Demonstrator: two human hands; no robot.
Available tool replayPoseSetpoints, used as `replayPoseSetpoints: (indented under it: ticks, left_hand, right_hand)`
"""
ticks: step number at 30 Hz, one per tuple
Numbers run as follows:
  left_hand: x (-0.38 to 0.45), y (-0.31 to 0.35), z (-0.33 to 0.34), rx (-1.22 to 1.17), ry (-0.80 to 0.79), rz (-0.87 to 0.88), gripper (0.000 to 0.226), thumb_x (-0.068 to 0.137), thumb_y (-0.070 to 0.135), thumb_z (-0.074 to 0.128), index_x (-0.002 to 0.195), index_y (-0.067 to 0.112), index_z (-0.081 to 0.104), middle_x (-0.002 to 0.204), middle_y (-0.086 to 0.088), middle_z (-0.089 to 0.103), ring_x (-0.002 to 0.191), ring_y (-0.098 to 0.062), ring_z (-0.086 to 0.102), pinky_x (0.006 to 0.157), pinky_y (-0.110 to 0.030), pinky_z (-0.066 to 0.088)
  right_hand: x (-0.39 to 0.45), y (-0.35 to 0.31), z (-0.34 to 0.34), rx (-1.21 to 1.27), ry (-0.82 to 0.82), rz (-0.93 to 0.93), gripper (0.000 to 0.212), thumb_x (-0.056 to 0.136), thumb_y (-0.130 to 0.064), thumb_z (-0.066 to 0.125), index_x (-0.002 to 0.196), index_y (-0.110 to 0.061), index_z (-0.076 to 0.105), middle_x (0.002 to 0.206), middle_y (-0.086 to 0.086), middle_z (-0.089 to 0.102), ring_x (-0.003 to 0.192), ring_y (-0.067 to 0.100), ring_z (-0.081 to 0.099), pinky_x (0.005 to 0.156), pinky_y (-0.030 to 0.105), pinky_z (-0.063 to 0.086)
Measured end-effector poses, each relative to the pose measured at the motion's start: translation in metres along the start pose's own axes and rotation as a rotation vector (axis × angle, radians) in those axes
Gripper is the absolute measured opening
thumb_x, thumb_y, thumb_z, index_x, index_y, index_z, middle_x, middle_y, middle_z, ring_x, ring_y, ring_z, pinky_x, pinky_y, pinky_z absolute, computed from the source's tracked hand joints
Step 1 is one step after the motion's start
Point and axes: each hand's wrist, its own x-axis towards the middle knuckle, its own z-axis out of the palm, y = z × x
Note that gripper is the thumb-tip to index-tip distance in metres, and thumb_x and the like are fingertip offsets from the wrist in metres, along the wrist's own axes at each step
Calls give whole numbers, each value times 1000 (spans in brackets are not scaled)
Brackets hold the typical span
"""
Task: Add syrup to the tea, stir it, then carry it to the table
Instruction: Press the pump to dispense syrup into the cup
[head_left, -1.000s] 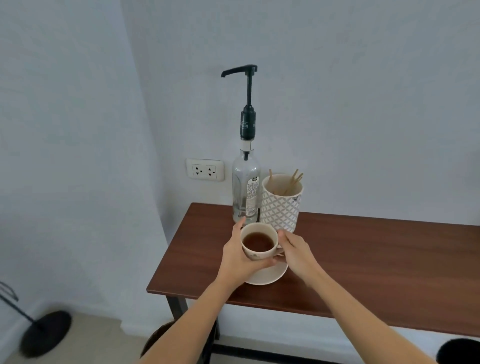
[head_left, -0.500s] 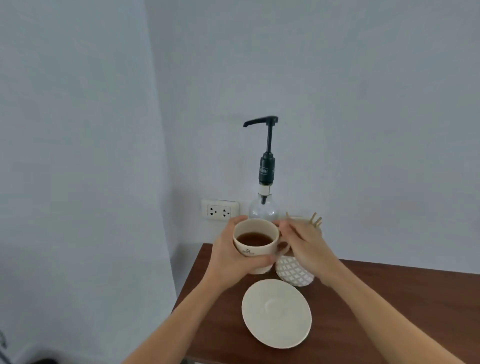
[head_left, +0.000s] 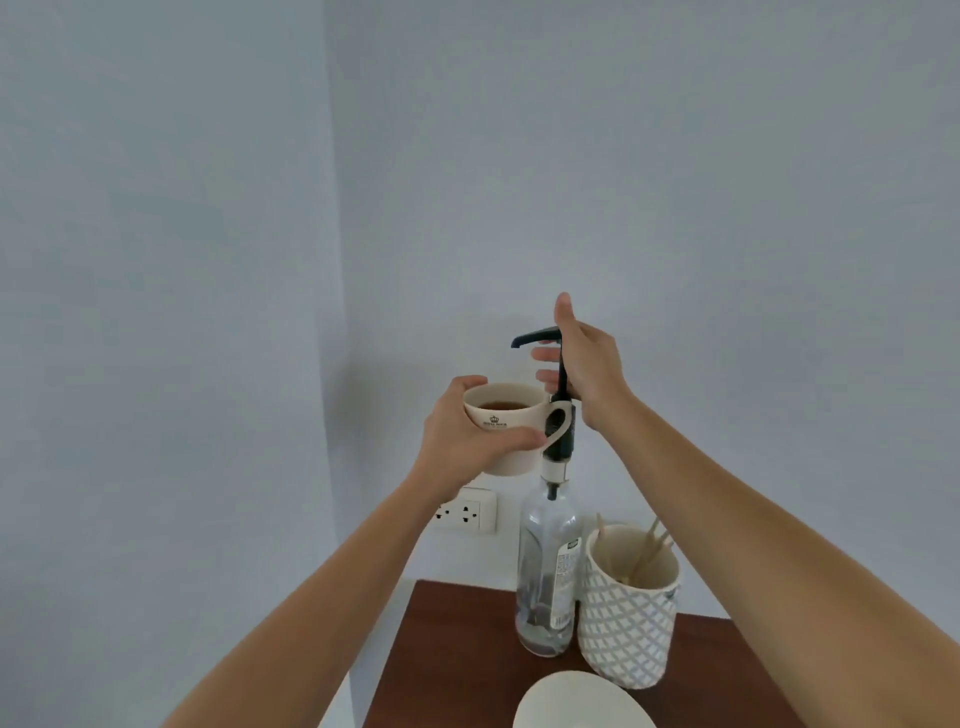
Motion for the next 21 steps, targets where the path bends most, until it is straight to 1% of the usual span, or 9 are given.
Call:
replayPoseSetpoints:
  ticks: [1, 3, 5, 6, 9, 14, 18, 21]
  left_hand:
    - [4, 3, 0, -2, 0, 2, 109, 31, 49, 88, 131, 26, 50, 116, 5, 65, 104, -16, 66, 79, -30, 57]
    - [11, 6, 1, -9, -4, 8, 109, 30, 49, 87, 130, 26, 50, 116, 4, 64, 105, -17, 66, 80, -34, 60]
    - [16, 10, 1, -22, -11, 14, 105, 30, 48, 86, 126, 28, 50, 115, 3, 65, 104, -18, 67, 84, -38, 61]
    - [18, 11, 1, -29, -16, 15, 103, 29, 47, 87, 124, 29, 50, 115, 3, 66, 104, -18, 67, 86, -39, 61]
    - [22, 12, 0, -38, -32, 16, 98, 29, 45, 88, 119, 30, 51, 112, 4, 67, 103, -19, 68, 85, -39, 61]
    - [25, 11, -3, -35, -35, 10, 97, 29, 44, 88, 118, 30, 51, 111, 5, 68, 105, -19, 68, 87, -41, 61]
    - [25, 12, -1, -22, -36, 10, 105, 28, 46, 87, 124, 29, 50, 116, 2, 66, 106, -20, 67, 86, -40, 61]
    - [24, 13, -1, -24, -37, 5, 106, 27, 46, 87, 125, 29, 50, 117, 2, 65, 106, -20, 66, 86, -39, 61]
  right_hand:
    - [2, 0, 2, 23, 21, -2, 46, 89, -61, 55, 88, -16, 67, 91, 9, 76, 70, 27, 69, 71, 39, 57]
    - [6, 2, 6, 53, 52, -11, 37, 87, -44, 63, 90, -8, 70, 90, 12, 78, 73, 31, 74, 69, 36, 58]
    - [9, 5, 8, 82, 60, -10, 32, 84, -33, 62, 91, -2, 70, 84, 14, 79, 70, 32, 72, 68, 35, 55]
    - [10, 6, 9, 92, 60, -15, 29, 83, -31, 61, 86, -3, 69, 81, 13, 79, 67, 32, 70, 67, 37, 54]
    - [12, 10, 12, 102, 60, -33, 21, 81, -30, 59, 75, -10, 63, 74, 11, 79, 65, 32, 69, 67, 41, 53]
    - [13, 12, 14, 104, 58, -54, 19, 81, -28, 56, 72, -11, 60, 72, 14, 78, 63, 32, 69, 66, 41, 53]
    - [12, 14, 13, 119, 80, -49, 20, 82, -27, 55, 74, -9, 60, 71, 13, 78, 62, 31, 66, 63, 39, 51]
    - [11, 13, 13, 123, 96, -55, 20, 82, -26, 55, 72, -9, 59, 70, 14, 77, 62, 31, 66, 62, 37, 51]
